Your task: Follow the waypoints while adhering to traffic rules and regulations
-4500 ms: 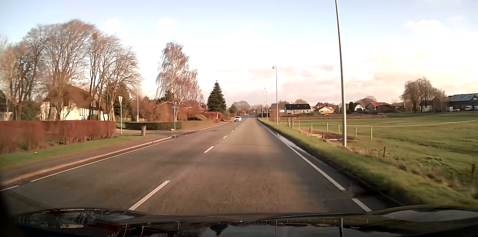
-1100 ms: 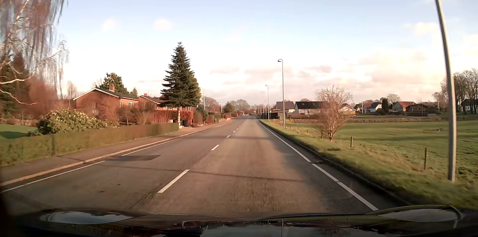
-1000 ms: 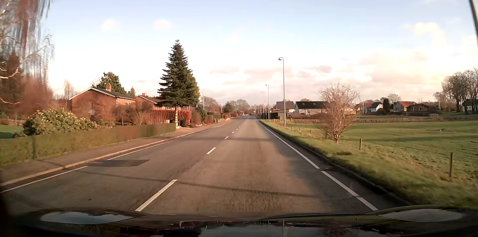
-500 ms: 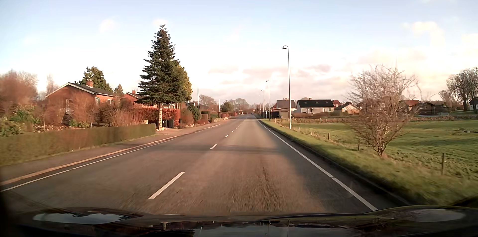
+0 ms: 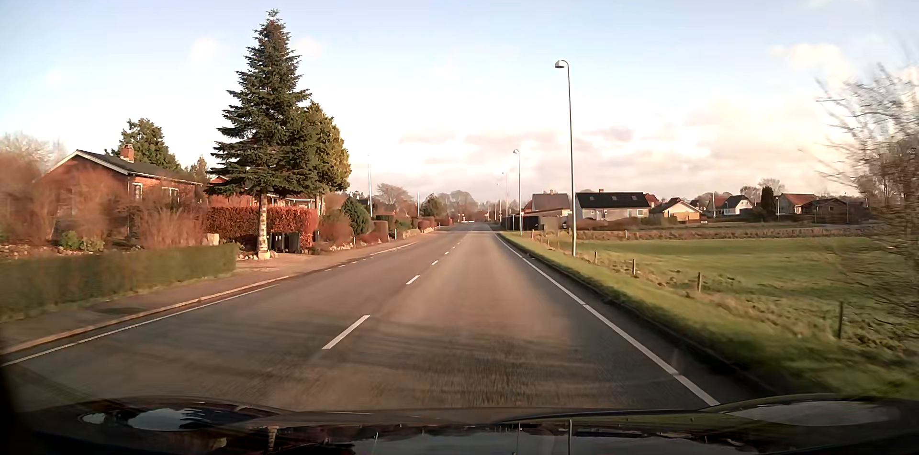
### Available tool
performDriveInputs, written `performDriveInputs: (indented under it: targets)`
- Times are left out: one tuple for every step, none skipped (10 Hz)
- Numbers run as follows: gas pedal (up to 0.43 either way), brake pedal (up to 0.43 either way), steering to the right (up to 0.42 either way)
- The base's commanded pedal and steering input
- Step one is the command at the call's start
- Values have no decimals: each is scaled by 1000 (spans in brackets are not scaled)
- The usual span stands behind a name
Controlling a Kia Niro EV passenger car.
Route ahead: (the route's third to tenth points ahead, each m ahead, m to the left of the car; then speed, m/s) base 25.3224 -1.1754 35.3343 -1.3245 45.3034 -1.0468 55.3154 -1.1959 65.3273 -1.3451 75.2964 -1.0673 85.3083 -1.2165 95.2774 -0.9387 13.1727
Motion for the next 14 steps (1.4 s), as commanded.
performDriveInputs:
  targets:
    - [157,0,2]
    - [157,0,1]
    - [157,0,0]
    - [157,0,0]
    - [157,0,0]
    - [157,0,-1]
    - [157,0,-1]
    - [157,0,-2]
    - [157,0,-2]
    - [157,0,-1]
    - [157,0,-2]
    - [157,0,-1]
    - [157,0,-1]
    - [157,0,-1]
